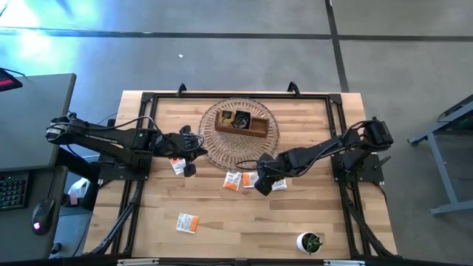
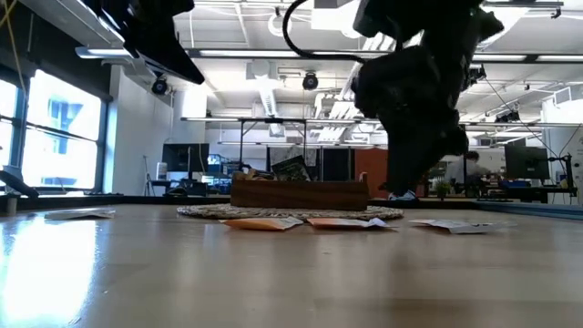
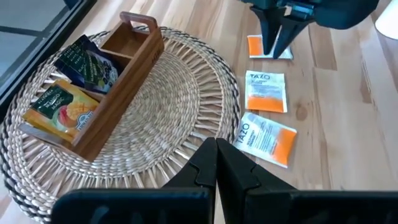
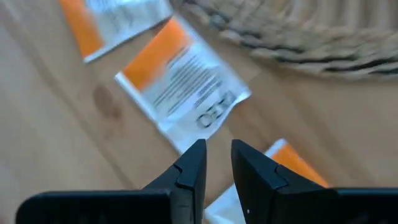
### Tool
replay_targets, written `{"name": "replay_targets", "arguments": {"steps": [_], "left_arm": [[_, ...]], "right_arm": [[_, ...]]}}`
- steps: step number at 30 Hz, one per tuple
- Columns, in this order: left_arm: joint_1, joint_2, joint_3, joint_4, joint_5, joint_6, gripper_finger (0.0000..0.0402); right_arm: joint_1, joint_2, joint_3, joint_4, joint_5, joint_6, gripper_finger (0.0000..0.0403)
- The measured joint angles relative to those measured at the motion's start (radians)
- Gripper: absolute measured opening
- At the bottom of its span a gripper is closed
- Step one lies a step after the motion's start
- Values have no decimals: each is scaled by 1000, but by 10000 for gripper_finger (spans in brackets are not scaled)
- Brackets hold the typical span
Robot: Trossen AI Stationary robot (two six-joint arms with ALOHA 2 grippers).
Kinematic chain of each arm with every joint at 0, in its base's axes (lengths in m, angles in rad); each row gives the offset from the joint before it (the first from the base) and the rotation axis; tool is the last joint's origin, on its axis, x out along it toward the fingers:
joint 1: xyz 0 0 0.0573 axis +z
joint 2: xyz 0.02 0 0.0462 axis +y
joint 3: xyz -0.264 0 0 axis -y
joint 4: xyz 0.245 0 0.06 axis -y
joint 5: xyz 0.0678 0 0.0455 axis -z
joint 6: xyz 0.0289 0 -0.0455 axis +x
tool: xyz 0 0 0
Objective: Pick & Place Tea
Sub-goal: Put the white tea bag into the right section of the wooden organizer
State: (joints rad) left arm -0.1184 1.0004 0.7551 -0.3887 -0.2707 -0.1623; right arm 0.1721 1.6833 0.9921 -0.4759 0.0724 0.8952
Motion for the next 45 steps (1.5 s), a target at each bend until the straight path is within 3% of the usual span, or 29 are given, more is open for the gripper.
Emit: {"name": "replay_targets", "arguments": {"steps": [8,19,28,45], "left_arm": [[0,0,0,-7,0,0,0],[0,0,0,-7,0,0,0],[0,0,0,-7,-1,0,0],[0,0,0,-6,-2,0,0]], "right_arm": [[-30,0,-137,276,-26,-46,71],[-77,4,-192,336,25,11,71],[-75,15,-242,464,33,78,71],[-33,54,-243,529,80,91,71]]}}
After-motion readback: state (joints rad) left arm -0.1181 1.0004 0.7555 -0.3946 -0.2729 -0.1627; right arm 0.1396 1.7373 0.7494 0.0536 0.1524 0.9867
